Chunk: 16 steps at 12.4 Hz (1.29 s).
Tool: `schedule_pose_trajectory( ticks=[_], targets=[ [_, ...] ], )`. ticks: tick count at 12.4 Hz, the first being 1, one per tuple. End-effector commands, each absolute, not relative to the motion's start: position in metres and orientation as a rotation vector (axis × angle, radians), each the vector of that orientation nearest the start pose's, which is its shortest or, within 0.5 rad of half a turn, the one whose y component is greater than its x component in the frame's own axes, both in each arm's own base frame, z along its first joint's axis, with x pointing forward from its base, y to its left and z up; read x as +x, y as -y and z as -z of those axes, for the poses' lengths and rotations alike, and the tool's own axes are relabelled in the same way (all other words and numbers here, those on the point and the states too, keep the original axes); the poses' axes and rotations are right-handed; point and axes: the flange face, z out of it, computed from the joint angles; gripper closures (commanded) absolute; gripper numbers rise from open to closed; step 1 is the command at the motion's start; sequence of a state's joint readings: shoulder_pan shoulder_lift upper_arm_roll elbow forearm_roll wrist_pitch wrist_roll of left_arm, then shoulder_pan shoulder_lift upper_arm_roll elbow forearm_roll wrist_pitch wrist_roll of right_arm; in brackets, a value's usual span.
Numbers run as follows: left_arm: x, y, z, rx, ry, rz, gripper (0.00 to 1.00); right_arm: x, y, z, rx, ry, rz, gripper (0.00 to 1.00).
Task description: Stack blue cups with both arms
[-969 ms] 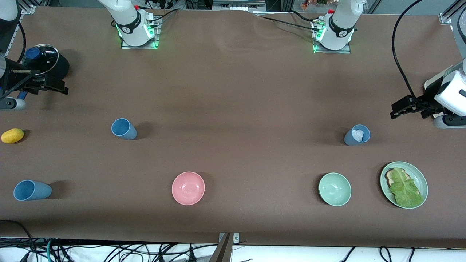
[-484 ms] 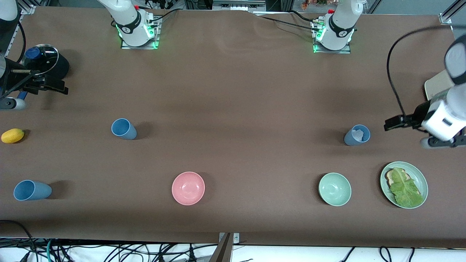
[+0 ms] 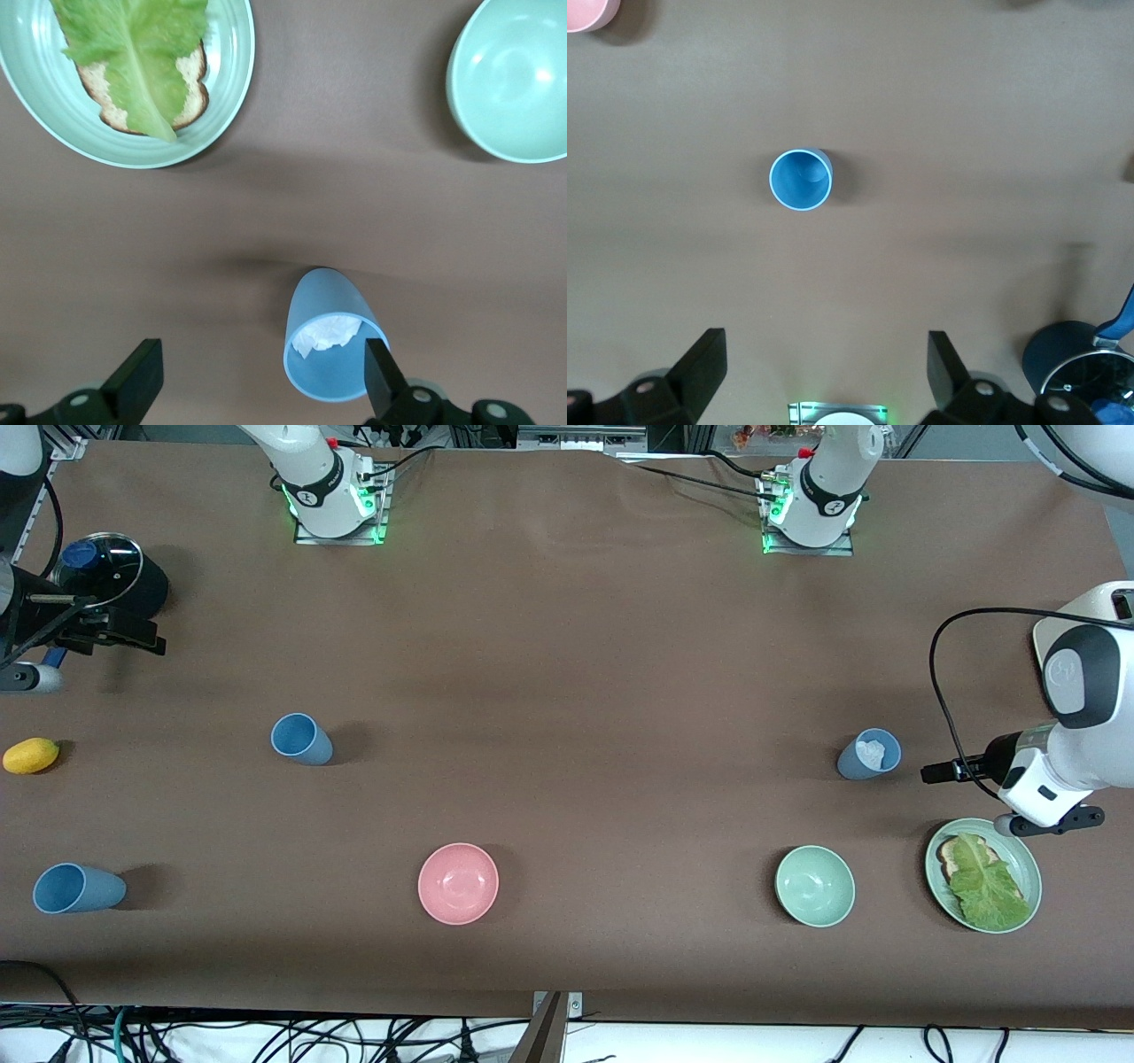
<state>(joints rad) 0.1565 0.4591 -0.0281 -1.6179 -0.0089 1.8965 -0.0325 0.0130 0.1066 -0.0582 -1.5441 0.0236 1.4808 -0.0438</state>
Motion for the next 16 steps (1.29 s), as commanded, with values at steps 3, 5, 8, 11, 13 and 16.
schedule_pose_trajectory(
  ticks=[3,5,8,11,13,16],
  targets=[
    [0.607,-0.07,-0.299,-3.153,0.212,-0.158,0.0,0.572,0.023,-0.575,-3.105,-0.011,-0.268,0.0],
    [0.597,-0.069,-0.287,-3.153,0.212,-0.129,0.0,0.574,0.024,-0.574,-3.107,-0.014,-0.247,0.0],
    [0.593,-0.069,-0.28,-3.153,0.214,-0.141,0.0,0.578,0.027,-0.575,-3.109,-0.019,-0.208,0.0],
    [0.59,-0.069,-0.273,-3.153,0.219,-0.163,0.0,0.583,0.024,-0.571,-3.112,0.002,-0.197,0.0],
    [0.59,-0.068,-0.269,-3.159,0.229,-0.172,0.01,0.592,0.027,-0.565,-3.114,-0.004,-0.148,0.0],
    [0.591,-0.068,-0.262,-3.162,0.259,-0.19,0.54,0.608,0.032,-0.522,-3.107,-0.006,-0.248,0.0]
  ],
)
